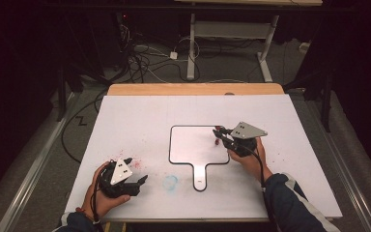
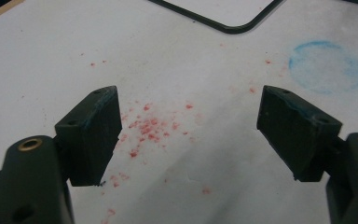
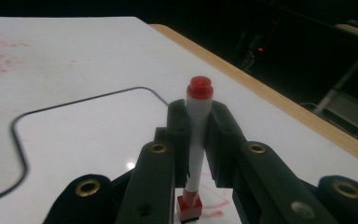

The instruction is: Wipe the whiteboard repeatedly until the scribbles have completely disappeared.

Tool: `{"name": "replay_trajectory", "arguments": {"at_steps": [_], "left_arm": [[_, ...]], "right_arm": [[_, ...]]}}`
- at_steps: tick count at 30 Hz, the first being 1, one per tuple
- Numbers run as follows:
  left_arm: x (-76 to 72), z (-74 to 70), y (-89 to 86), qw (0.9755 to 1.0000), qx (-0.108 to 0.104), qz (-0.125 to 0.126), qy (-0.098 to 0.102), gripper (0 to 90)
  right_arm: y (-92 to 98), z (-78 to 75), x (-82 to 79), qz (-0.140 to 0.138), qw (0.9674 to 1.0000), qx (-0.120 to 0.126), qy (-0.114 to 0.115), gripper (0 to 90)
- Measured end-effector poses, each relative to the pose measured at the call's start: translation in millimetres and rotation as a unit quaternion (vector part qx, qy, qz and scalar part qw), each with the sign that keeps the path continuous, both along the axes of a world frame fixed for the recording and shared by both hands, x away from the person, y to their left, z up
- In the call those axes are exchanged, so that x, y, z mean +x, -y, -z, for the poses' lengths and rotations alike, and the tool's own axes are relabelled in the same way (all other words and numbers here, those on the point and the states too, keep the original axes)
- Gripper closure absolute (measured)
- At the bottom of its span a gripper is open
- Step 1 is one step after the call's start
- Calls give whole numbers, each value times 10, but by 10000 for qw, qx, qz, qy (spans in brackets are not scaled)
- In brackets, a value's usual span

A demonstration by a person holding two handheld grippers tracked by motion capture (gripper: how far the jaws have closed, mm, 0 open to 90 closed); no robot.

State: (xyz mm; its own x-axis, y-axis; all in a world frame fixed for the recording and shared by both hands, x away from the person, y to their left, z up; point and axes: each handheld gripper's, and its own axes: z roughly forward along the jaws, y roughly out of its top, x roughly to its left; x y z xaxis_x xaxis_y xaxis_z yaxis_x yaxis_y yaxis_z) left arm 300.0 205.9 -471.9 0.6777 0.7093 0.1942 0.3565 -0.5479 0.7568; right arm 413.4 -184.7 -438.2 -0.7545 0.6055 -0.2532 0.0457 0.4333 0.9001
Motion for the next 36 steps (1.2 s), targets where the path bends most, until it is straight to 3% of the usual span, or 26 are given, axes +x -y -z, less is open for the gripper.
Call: {"name": "replay_trajectory", "arguments": {"at_steps": [2, 5, 9, 18, 25, 32, 36], "left_arm": [[-2, -1, 4, 10000, 10, 5, 3, 210], [-9, -5, 5, 10000, 12, 17, 9, 210], [-12, -5, 3, 10000, -12, 10, 21, 210], [-11, -9, 4, 10000, -2, 13, 19, 210], [-9, -4, 2, 10000, -10, 11, 15, 210], [-6, -8, -2, 10000, -17, 9, 18, 210], [-10, -10, 4, 10000, 0, 23, 21, 210]], "right_arm": [[-40, 1, -12, -72, 9999, -86, 73, 816], [0, 12, 61, 137, 9991, -286, 291, 816], [172, 12, 194, 477, 9987, -50, 146, 816], [65, 9, 130, 105, 9999, 68, 7, 816], [106, 9, 280, 514, 9986, -26, 111, 816], [19, 7, 227, 303, 9995, -44, 93, 816], [-8, 8, 276, 363, 9993, -15, 84, 816]]}}
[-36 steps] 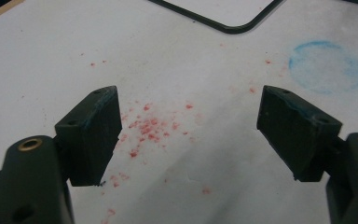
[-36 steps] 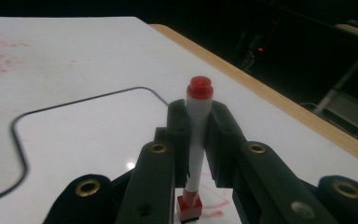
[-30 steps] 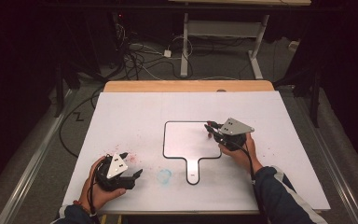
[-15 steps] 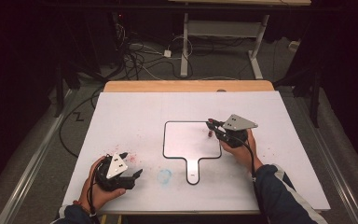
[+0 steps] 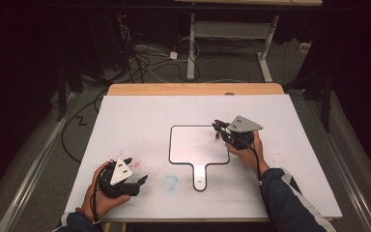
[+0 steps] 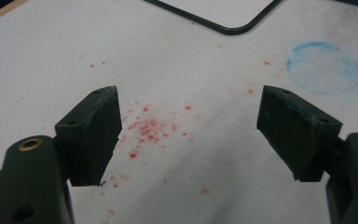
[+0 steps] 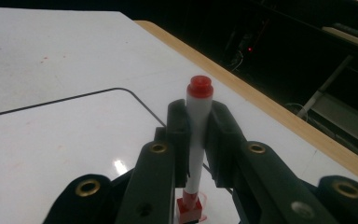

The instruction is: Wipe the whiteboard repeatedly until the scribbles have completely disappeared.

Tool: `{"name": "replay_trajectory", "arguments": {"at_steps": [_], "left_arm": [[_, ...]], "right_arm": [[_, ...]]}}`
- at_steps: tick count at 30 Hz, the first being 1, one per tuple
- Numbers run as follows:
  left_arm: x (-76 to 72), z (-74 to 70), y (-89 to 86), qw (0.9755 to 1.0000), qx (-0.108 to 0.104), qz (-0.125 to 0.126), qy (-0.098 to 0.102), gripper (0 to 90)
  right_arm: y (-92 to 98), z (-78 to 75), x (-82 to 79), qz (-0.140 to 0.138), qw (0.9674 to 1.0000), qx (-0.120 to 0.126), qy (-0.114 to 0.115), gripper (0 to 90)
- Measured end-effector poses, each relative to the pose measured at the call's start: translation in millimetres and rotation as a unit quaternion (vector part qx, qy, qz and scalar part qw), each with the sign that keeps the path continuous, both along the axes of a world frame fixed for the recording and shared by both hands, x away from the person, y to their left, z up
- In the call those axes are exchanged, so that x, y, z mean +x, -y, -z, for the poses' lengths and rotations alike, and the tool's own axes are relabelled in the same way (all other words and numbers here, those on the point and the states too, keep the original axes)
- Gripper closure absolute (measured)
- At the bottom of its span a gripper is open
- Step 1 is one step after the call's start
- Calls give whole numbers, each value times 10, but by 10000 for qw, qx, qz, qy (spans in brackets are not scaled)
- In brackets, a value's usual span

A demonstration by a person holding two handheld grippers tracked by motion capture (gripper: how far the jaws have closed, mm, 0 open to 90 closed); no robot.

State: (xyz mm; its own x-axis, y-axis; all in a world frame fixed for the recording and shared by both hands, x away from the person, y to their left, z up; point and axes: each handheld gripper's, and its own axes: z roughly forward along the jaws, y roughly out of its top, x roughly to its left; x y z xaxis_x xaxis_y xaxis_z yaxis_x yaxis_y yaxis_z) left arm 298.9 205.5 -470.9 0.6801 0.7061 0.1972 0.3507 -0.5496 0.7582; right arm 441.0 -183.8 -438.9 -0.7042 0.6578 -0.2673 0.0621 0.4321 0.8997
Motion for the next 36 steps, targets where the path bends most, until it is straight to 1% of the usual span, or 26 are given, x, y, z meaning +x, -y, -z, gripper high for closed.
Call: {"name": "replay_trajectory", "arguments": {"at_steps": [4, 8, 9, 10, 13, 14, 16, 18, 21, 23, 25, 27, 28, 29, 30, 32, 34, 35, 36], "left_arm": [[2, 1, -4, 10000, -21, -5, 2, 210], [3, -1, -11, 10000, -27, 2, -2, 210], [8, -4, -14, 10000, -3, 22, 58, 210], [2, -3, -13, 10000, -20, 9, 3, 210], [-1, -3, -16, 10000, -28, 12, 8, 210], [-1, -3, -18, 10000, -34, 12, 8, 210], [-1, -3, -20, 10000, -31, 14, -1, 210], [-3, -1, -18, 10000, -24, 17, 0, 210], [-8, -5, -17, 10000, -21, 23, 11, 210], [-8, -5, -17, 10000, -22, 24, 8, 210], [-5, -4, -15, 10000, -19, 26, 1, 210], [-1, 0, -8, 10000, -5, 31, -14, 210], [0, 1, -4, 10000, -3, 35, -16, 210], [0, 0, -2, 10000, -2, 39, -17, 210], [-2, -1, 0, 10000, -4, 42, -11, 210], [-4, -1, -1, 10000, 1, 41, -18, 210], [-8, 1, -5, 10000, -5, 35, -19, 210], [-7, 1, -7, 10000, -1, 33, -18, 210], [-8, 0, -9, 10000, -3, 34, -18, 210]], "right_arm": [[-34, -1, 88, 116, 9999, 33, -22, 816], [-126, -4, 158, 114, 9999, 80, -77, 816], [-144, -4, 168, 103, 9998, 105, -95, 816], [-174, -2, 178, 90, 9998, 120, -106, 816], [-268, 3, 174, -7, 9997, 165, -151, 816], [-296, 3, 166, -62, 9998, 140, -126, 816], [-328, 2, 150, -88, 9999, 54, -78, 816], [-310, -6, 155, -32, 10000, 9, -81, 816], [-220, -19, 183, 175, 9998, -117, -35, 816], [-131, -23, 207, 330, 9994, -74, -75, 816], [-61, -28, 214, 456, 9989, -90, -70, 816], [-36, -23, 199, 431, 9990, -1, -116, 816], [-50, -21, 180, 373, 9992, -4, -107, 816], [-68, -17, 160, 254, 9996, 18, -99, 816], [-90, -11, 137, 169, 9997, 94, -141, 815], [-121, -9, 102, 66, 9999, 69, -122, 815], [-102, -11, 93, 88, 9998, 104, -154, 816], [-80, -16, 97, 167, 9997, 74, -145, 816], [-57, -20, 97, 291, 9995, -17, -97, 816]]}}
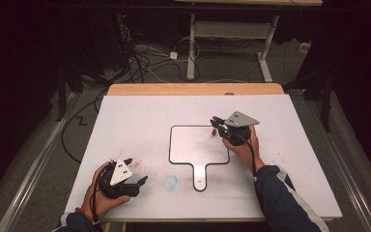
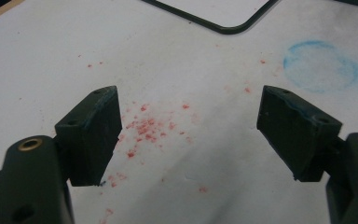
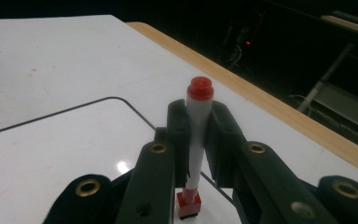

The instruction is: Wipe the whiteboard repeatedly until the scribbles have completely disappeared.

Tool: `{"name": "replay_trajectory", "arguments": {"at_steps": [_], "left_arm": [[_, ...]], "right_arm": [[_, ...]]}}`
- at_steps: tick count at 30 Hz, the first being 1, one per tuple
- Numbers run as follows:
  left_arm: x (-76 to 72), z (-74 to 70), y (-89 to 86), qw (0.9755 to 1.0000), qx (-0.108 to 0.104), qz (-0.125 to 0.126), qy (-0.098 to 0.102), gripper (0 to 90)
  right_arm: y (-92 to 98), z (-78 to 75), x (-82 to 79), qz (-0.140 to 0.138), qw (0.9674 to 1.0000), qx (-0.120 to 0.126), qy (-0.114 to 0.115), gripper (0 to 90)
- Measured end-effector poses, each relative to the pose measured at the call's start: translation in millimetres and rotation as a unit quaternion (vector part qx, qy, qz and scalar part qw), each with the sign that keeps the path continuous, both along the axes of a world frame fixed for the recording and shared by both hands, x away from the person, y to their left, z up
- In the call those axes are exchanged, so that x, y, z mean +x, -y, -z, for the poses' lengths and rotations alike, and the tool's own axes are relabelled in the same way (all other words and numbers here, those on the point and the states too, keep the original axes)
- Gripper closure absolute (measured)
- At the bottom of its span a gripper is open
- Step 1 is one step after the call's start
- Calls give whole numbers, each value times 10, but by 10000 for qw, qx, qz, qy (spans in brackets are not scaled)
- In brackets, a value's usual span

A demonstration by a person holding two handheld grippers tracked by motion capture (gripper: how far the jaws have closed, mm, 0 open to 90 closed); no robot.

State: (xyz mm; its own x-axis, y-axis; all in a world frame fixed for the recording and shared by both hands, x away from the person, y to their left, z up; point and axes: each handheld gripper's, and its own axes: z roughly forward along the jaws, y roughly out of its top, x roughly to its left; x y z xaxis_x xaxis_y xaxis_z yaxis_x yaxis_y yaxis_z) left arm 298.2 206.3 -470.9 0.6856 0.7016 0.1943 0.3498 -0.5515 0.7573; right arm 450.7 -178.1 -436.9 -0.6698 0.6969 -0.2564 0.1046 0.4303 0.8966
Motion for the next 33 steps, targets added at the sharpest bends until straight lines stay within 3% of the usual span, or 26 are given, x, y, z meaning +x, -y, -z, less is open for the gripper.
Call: {"name": "replay_trajectory", "arguments": {"at_steps": [1, 4, 7, 16, 25, 33], "left_arm": [[-2, -1, -1, 10000, -6, 3, 0, 210], [2, -1, 1, 10000, -5, 4, -5, 210], [6, 1, 10, 10000, -5, 16, -7, 210], [10, 10, 10, 10000, 7, 30, -35, 210], [12, 7, 9, 10000, -1, 37, -40, 210], [14, 8, 23, 10000, 24, 58, -59, 210]], "right_arm": [[31, -1, 6, 80, 9999, -67, 42, 816], [88, 1, 8, 151, 9998, 80, -33, 815], [47, 14, -33, 25, 9996, 248, -110, 816], [-136, 45, -89, -168, 9993, 337, -56, 816], [106, 4, -68, 265, 9995, 149, -83, 816], [194, -27, -144, 19, 9995, 173, -251, 815]]}}
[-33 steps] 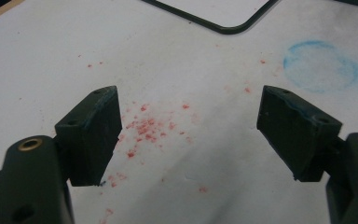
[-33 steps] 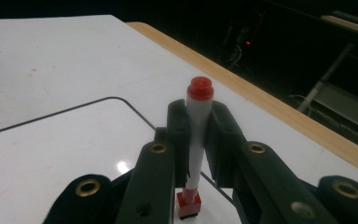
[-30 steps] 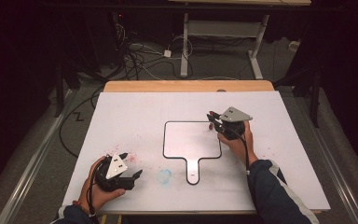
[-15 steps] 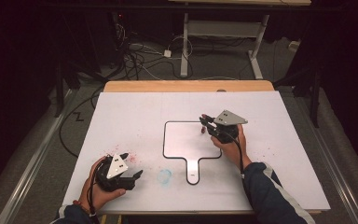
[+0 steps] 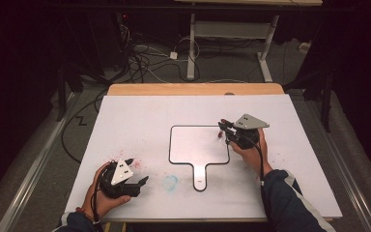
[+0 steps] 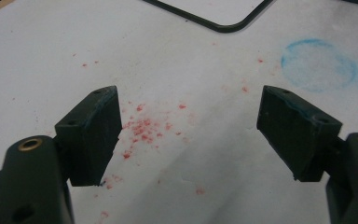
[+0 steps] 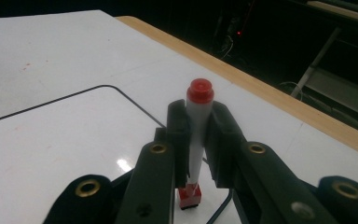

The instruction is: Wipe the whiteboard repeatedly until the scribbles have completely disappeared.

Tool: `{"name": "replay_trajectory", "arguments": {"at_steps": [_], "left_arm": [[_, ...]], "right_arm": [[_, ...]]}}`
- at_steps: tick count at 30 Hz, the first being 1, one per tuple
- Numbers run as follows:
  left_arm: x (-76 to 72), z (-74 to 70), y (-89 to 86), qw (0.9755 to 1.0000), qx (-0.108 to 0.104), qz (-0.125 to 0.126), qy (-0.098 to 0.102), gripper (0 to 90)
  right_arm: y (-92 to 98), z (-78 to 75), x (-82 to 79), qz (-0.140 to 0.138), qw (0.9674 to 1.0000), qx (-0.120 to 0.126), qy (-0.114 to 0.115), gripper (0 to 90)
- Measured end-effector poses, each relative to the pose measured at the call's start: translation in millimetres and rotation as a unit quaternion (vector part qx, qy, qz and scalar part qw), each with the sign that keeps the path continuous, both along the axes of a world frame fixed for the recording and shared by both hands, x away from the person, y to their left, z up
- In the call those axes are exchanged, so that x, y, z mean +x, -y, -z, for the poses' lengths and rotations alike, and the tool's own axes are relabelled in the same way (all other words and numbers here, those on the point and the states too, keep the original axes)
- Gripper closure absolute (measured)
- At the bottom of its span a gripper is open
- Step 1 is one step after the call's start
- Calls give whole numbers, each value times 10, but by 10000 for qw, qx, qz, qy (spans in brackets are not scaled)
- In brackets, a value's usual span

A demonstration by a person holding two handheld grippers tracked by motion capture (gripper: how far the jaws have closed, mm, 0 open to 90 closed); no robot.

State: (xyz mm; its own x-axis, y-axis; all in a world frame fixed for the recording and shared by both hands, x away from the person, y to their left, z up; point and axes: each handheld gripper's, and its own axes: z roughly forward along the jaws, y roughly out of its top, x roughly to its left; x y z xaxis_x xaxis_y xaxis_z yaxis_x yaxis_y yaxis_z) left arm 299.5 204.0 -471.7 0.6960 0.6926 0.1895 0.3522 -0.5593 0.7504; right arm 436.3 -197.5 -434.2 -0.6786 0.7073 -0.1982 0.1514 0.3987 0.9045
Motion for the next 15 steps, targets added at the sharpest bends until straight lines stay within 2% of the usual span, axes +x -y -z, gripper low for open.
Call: {"name": "replay_trajectory", "arguments": {"at_steps": [4, 15], "left_arm": [[-3, 1, -1, 10000, 7, 12, -6, 210], [-4, -5, -2, 10000, -3, 12, 1, 210]], "right_arm": [[15, -13, -26, -91, 9999, 45, -105, 816], [162, -85, -212, -165, 9994, -158, -273, 815]]}}
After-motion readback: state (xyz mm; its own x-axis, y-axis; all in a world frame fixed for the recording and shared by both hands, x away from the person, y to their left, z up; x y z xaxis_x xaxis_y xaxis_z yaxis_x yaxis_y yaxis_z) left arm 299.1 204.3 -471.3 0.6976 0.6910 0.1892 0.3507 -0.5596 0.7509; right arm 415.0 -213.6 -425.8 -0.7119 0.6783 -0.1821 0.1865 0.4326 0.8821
